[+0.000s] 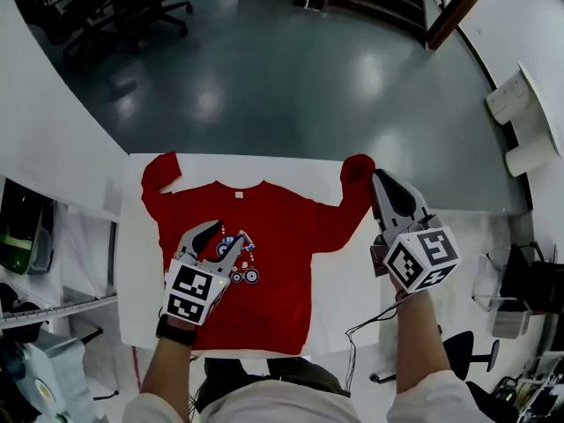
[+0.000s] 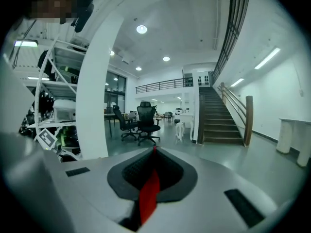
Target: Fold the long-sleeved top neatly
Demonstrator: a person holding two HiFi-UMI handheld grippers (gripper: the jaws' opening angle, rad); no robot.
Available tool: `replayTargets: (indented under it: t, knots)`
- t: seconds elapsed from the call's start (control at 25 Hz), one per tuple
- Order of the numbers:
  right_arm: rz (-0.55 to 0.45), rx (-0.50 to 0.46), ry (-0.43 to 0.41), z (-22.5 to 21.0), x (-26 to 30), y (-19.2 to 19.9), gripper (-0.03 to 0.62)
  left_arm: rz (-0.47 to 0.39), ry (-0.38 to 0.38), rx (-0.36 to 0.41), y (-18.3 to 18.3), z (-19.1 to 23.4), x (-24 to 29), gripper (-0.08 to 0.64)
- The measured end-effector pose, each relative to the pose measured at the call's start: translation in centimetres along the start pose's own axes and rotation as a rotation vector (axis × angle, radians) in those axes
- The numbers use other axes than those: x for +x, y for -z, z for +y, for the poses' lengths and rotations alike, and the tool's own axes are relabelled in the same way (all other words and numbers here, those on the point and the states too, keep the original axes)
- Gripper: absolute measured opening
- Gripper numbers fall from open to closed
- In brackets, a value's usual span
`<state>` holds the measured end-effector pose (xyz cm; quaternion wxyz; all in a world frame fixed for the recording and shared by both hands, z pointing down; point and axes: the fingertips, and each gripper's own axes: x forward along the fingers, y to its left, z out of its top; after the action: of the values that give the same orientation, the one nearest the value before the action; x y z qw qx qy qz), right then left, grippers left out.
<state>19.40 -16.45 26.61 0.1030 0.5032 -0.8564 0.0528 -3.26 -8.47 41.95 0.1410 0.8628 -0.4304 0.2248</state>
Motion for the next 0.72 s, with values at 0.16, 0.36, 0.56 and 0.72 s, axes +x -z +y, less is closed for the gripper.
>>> replayTargets:
  t: [0.16,0.36,0.56,0.72]
  knots:
    - [-0.006,-0.012,-0.084,4.7,2.9,-0.3,0.021,-0.005,-0.035,-0.028,1.0,1.9,-1.5,0.190]
    - [0.012,-0.032,-0.188,11.0,6.5,0.4,0.021,0.007,-0.065,-0.066,3.5,4.2,-3.3,0.190]
    - [0.062,-0.035,-0.275,17.0,10.2,2.8,0.021,0.011,-0.098,-0.099,5.8,7.0,-4.7,0.190]
    - [0.115,-0.037,-0.338,21.5,13.2,5.4,0.021,0.030,-0.141,-0.145,8.1,9.8,-6.3,0.190]
